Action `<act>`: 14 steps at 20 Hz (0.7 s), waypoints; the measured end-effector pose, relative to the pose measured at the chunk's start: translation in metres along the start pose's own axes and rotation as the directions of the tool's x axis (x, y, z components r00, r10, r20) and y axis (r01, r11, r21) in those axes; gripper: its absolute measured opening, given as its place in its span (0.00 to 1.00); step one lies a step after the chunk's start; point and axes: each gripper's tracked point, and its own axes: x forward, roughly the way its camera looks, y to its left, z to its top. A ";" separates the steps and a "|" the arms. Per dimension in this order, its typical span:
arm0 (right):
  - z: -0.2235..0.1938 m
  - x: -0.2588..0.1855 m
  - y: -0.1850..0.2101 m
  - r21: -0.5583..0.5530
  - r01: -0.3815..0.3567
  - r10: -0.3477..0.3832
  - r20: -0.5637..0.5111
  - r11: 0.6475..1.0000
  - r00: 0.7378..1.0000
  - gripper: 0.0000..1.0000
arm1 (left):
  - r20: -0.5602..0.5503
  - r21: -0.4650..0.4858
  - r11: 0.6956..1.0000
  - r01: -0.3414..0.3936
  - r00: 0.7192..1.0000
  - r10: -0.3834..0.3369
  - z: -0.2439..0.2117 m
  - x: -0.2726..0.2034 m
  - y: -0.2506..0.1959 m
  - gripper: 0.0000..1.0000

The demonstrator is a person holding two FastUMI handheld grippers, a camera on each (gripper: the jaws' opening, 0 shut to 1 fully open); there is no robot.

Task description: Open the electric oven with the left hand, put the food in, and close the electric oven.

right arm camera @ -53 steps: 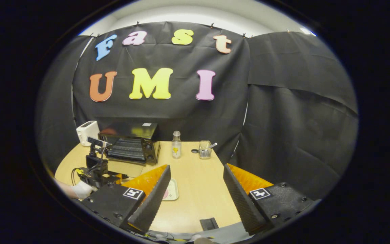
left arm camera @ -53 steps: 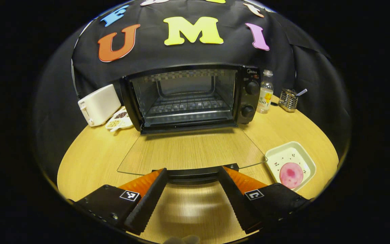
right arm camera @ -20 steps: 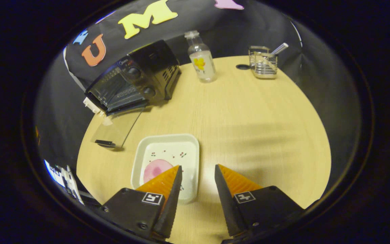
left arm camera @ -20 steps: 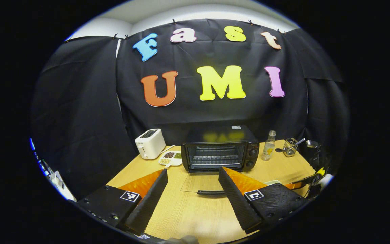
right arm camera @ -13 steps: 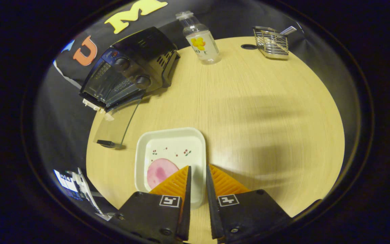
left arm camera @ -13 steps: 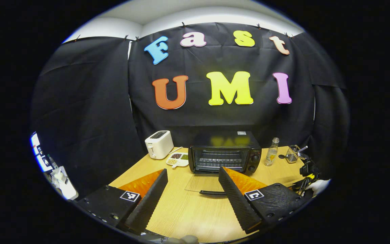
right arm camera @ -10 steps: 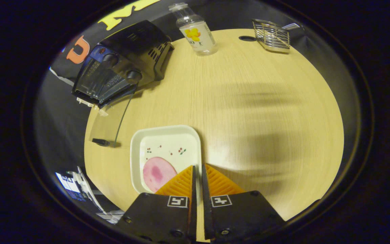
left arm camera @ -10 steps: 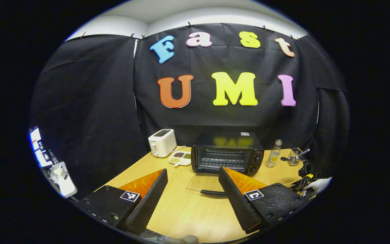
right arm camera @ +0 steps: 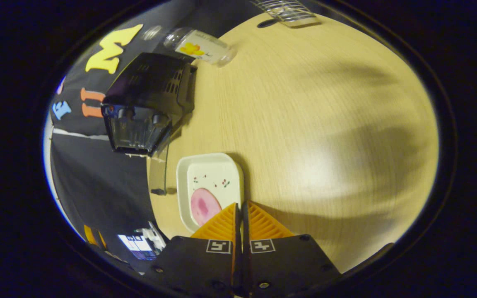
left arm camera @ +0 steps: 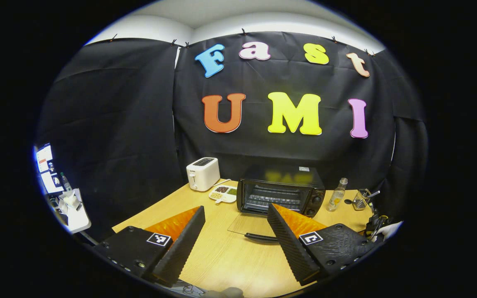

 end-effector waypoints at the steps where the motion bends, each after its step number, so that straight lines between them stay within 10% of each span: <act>1: 0.001 -0.001 0.000 0.034 -0.012 0.010 0.036 0.999 0.999 0.04 | 0.004 0.012 1.000 -0.001 1.000 0.001 0.004 -0.002 0.001 0.97; 14: -0.024 -0.044 0.062 0.277 -0.126 0.030 0.329 0.953 0.944 0.04 | 0.005 0.050 0.975 0.218 0.976 -0.219 0.014 0.034 -0.006 0.97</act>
